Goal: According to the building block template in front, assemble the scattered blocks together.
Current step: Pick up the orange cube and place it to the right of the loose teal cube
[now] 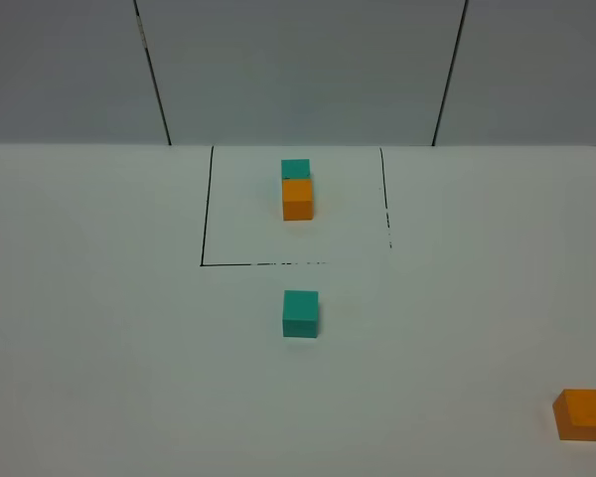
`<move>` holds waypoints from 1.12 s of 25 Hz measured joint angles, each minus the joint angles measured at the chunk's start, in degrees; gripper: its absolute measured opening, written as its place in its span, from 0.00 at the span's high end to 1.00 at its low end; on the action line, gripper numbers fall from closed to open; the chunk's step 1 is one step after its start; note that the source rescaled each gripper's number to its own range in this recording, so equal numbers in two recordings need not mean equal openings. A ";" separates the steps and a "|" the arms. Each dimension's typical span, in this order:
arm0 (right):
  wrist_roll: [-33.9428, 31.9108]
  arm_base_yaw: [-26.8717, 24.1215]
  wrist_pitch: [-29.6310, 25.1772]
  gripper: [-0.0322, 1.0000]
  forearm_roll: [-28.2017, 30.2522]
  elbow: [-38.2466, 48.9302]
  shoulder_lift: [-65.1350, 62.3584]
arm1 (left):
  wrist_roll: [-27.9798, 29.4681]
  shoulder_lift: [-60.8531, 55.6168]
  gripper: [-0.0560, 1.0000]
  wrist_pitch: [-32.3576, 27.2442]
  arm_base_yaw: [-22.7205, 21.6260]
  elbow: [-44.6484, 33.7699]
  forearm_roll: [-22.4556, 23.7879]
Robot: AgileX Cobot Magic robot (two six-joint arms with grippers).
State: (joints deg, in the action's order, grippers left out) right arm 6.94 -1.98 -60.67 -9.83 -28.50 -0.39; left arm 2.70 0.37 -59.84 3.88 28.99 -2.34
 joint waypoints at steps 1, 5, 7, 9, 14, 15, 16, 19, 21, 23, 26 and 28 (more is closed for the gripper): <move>0.00 0.00 0.00 0.19 0.00 0.00 0.00 | 0.00 0.00 0.57 0.00 0.00 0.00 0.00; 0.00 0.00 0.00 0.19 0.00 0.00 0.00 | 0.00 0.00 0.57 0.00 0.00 0.00 0.00; 0.00 0.00 0.00 0.19 0.00 0.00 0.00 | 0.00 0.00 0.57 0.00 0.00 0.00 0.00; 0.00 0.00 0.00 0.19 0.00 0.05 0.00 | 0.00 0.00 0.57 0.00 0.00 0.00 0.00; 0.00 0.00 0.00 0.19 -0.79 0.05 0.00 | 0.00 0.00 0.57 0.00 0.00 0.00 0.00; 0.00 0.00 0.00 0.19 -0.92 0.05 0.00 | 0.00 0.00 0.57 0.00 0.00 0.00 0.00; 0.00 0.00 0.05 0.19 -1.03 0.05 0.00 | -0.04 0.00 0.57 0.00 0.00 0.00 0.00; 0.00 0.00 0.05 0.19 -1.15 0.05 0.00 | -0.04 0.00 0.57 0.00 0.00 0.00 0.00; 0.00 0.00 0.05 0.19 -1.15 0.05 0.00 | -0.04 0.00 0.57 0.00 0.00 0.00 0.00; 0.00 0.00 0.05 0.19 -1.15 0.05 0.00 | -0.04 0.00 0.57 0.00 0.00 0.00 0.00; 0.00 0.00 0.05 0.19 -1.15 0.05 0.00 | -0.04 0.00 0.57 0.00 0.00 0.00 0.00; 0.00 0.00 0.12 0.18 -1.15 0.05 0.00 | -0.04 0.00 0.57 0.00 0.00 0.00 0.00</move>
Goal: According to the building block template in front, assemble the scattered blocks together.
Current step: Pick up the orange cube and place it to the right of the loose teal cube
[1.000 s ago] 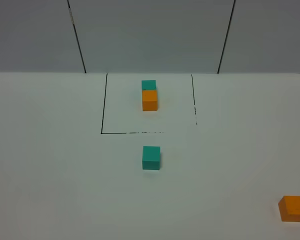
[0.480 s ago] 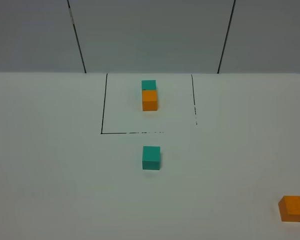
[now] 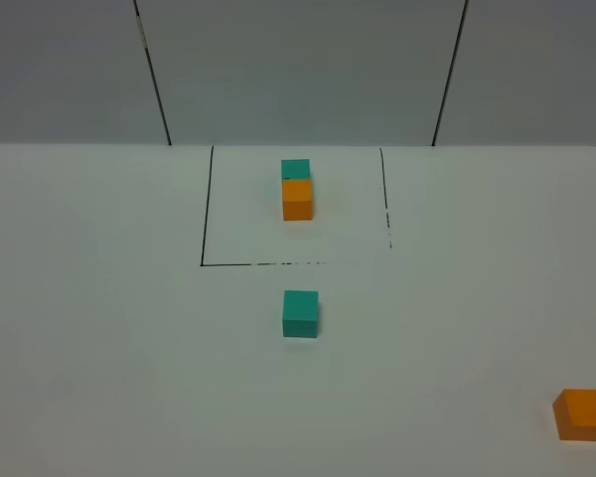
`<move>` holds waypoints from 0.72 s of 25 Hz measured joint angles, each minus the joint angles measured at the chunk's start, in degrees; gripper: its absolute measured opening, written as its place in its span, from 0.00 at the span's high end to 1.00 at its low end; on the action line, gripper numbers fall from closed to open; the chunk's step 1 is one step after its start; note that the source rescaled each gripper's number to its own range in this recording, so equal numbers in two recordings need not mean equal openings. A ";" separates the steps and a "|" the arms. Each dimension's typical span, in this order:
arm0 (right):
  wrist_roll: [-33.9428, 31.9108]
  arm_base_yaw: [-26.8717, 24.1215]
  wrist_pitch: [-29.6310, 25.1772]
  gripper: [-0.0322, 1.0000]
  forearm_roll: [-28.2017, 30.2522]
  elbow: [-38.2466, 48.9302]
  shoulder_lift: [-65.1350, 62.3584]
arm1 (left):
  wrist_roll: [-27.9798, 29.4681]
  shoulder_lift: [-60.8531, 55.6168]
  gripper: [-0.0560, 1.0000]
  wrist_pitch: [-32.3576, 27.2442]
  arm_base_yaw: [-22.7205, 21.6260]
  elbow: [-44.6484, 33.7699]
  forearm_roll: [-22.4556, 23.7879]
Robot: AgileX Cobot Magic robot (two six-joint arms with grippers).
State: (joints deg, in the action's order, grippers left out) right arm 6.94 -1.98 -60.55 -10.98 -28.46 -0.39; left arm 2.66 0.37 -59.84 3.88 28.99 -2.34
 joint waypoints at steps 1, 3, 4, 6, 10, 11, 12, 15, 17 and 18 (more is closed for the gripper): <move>-0.13 0.00 -0.07 0.17 0.00 -0.20 0.07 | 0.00 0.00 0.57 0.00 0.00 0.00 0.00; -0.85 0.00 -0.35 0.09 -0.18 -1.56 2.67 | 0.00 0.00 0.57 0.00 0.00 0.00 0.00; -1.22 0.00 -0.35 0.03 -0.45 -2.51 5.32 | 0.00 0.00 0.57 0.00 0.00 0.00 0.00; -1.36 0.00 -0.07 0.00 -1.12 -4.15 11.67 | 0.00 0.00 0.57 0.00 0.00 0.00 0.00; 0.12 0.00 1.13 0.00 -1.62 -6.33 28.80 | 0.00 0.00 0.57 0.00 0.00 0.00 0.00; 0.36 0.00 1.81 0.00 -1.62 -6.77 33.79 | 0.00 0.00 0.57 0.05 0.00 0.00 0.00; 0.42 0.00 2.27 0.00 -1.62 -7.38 38.05 | 0.00 0.00 0.57 0.05 0.00 0.00 0.00; 1.47 0.00 3.33 0.00 -1.62 -10.47 52.82 | 0.00 0.00 0.57 0.05 0.00 0.00 0.00; 2.16 0.00 3.93 0.00 -1.62 -13.09 60.83 | 0.00 0.00 0.57 0.05 0.00 0.00 0.00; 2.61 0.00 4.33 0.00 -1.62 -14.43 64.53 | 0.00 0.00 0.57 0.05 0.00 0.00 0.00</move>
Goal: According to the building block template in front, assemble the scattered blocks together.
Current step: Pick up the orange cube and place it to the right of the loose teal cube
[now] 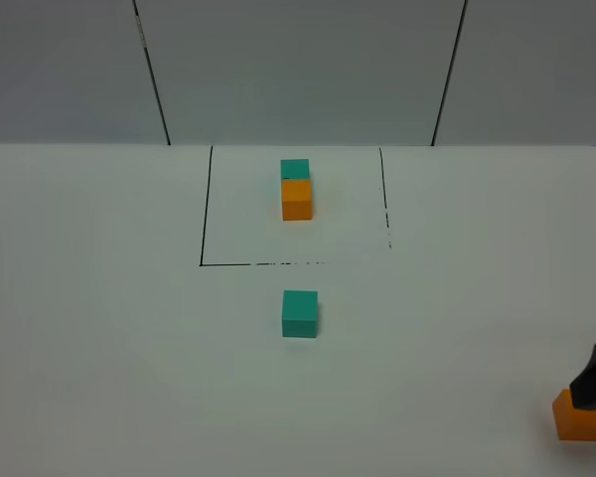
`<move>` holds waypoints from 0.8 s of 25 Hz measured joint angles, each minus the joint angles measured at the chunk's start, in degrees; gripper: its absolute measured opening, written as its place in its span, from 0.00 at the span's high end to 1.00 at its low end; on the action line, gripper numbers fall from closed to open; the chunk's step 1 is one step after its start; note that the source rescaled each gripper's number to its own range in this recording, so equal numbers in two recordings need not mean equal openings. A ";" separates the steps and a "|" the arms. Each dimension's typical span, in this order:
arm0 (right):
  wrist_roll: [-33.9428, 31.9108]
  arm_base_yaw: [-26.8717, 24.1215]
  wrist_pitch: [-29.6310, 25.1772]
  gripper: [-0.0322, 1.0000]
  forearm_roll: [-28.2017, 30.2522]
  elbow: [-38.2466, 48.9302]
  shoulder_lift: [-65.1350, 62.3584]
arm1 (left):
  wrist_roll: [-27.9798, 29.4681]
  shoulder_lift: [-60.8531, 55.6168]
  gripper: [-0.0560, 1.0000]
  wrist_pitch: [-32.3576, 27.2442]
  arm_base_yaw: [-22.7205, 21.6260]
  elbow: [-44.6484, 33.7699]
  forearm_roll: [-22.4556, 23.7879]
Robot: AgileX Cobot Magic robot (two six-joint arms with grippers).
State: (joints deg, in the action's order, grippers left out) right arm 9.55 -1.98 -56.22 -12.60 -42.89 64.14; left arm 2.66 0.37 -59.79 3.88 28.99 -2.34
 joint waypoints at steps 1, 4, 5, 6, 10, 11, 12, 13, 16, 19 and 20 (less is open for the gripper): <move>0.30 0.00 0.44 0.00 0.00 -1.19 2.73 | 0.00 0.00 0.57 0.00 0.00 0.00 0.00; 0.73 0.00 2.27 0.00 0.99 -3.03 10.43 | 0.00 0.00 0.57 0.00 0.00 0.00 0.00; 0.78 0.00 2.70 0.00 1.56 -3.25 12.20 | 0.00 0.00 0.57 0.00 0.00 0.00 0.00; 0.78 0.00 3.26 0.00 1.82 -3.25 14.18 | 0.00 0.00 0.57 0.00 0.00 0.00 0.00; 0.78 0.21 5.21 0.00 2.48 -3.25 20.46 | 0.00 0.00 0.57 0.00 0.00 0.00 0.00; 0.78 0.39 5.74 0.00 2.65 -3.25 21.78 | 0.00 0.00 0.57 0.00 0.00 0.00 0.00; 0.78 0.48 6.48 0.00 2.78 -3.25 22.79 | 0.00 0.00 0.57 0.00 0.00 0.00 0.00; 0.78 0.52 7.36 0.00 2.78 -3.25 23.88 | 0.00 0.00 0.57 0.00 0.00 0.00 0.00; 0.78 0.54 10.68 0.00 3.03 -3.25 26.24 | 0.00 0.00 0.57 0.00 0.00 0.00 0.00; 0.72 0.54 13.23 0.00 4.04 -3.25 27.92 | 0.00 0.00 0.57 0.00 0.00 0.00 0.00; 0.50 0.54 13.84 0.00 4.44 -3.25 28.47 | 0.00 0.00 0.57 0.00 0.00 0.00 0.00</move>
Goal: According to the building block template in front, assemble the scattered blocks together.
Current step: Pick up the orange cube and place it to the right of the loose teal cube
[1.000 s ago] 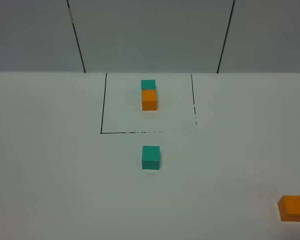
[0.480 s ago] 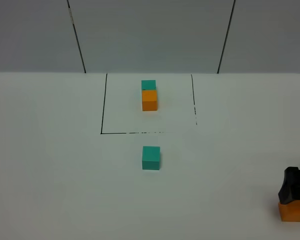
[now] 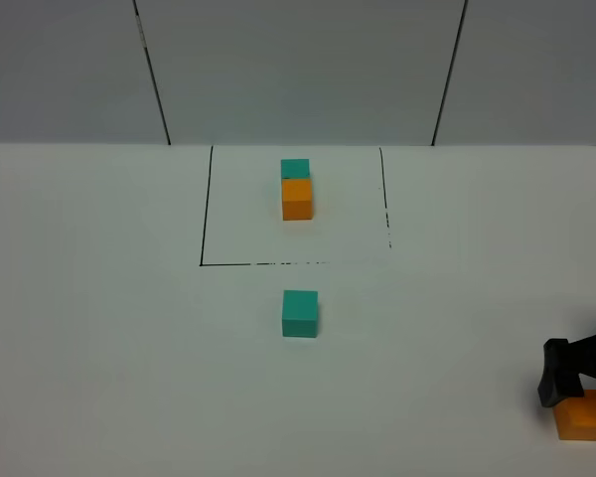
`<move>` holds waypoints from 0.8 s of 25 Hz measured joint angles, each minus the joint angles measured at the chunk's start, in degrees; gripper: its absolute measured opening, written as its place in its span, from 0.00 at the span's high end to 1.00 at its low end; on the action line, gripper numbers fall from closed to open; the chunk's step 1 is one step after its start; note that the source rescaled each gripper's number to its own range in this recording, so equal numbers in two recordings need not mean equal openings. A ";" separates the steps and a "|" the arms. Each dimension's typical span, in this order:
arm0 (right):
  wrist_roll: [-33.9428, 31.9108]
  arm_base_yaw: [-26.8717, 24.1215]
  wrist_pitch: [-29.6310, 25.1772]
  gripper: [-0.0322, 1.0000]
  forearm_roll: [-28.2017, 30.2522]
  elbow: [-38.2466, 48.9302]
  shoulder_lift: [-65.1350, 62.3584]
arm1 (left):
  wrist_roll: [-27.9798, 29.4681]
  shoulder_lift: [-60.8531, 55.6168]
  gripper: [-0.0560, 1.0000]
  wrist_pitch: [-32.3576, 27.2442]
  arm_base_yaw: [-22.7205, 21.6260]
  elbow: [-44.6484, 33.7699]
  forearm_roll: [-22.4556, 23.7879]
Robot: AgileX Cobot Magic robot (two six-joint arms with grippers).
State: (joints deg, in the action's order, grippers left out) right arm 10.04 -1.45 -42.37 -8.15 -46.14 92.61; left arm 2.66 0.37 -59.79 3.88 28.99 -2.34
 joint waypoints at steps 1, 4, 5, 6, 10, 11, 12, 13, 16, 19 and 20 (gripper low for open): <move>-0.24 0.00 0.28 0.00 0.26 0.00 0.56 | 0.00 0.00 0.57 0.00 0.00 0.00 0.00; -0.83 0.00 0.86 0.00 1.59 0.00 1.99 | 0.00 0.00 0.57 0.00 0.00 0.00 0.00; -0.87 0.00 0.99 0.00 1.72 0.00 2.40 | 0.00 0.00 0.57 0.00 0.00 0.00 0.00; -1.02 0.00 1.12 0.00 1.80 0.00 2.72 | 0.00 0.00 0.57 0.00 0.00 0.00 0.00; -1.02 0.00 2.03 0.00 2.79 0.00 4.23 | 0.00 0.00 0.57 0.00 0.00 0.00 0.00; -1.02 0.00 2.22 0.00 2.79 0.00 4.72 | 0.00 0.00 0.57 0.00 0.00 0.00 0.00; -1.02 0.00 2.53 0.00 2.90 0.00 5.21 | 0.00 0.00 0.57 0.00 0.00 0.00 0.00; -1.02 0.00 2.90 0.00 2.90 0.00 5.66 | 0.00 0.00 0.57 0.00 0.00 0.00 0.00; -1.07 0.00 3.63 0.00 2.90 0.00 6.77 | -0.07 0.00 0.57 0.00 0.00 0.00 0.00; -1.07 0.00 4.07 0.00 3.05 -0.05 7.65 | -0.07 0.00 0.57 0.00 0.00 0.00 0.00; -1.07 0.00 4.12 0.00 3.07 -0.05 8.00 | -0.07 0.00 0.57 0.00 0.00 0.00 0.00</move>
State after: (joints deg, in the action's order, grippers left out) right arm 8.98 -1.45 -38.26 -5.08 -46.19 100.61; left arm 2.59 0.37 -59.79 3.88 28.99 -2.34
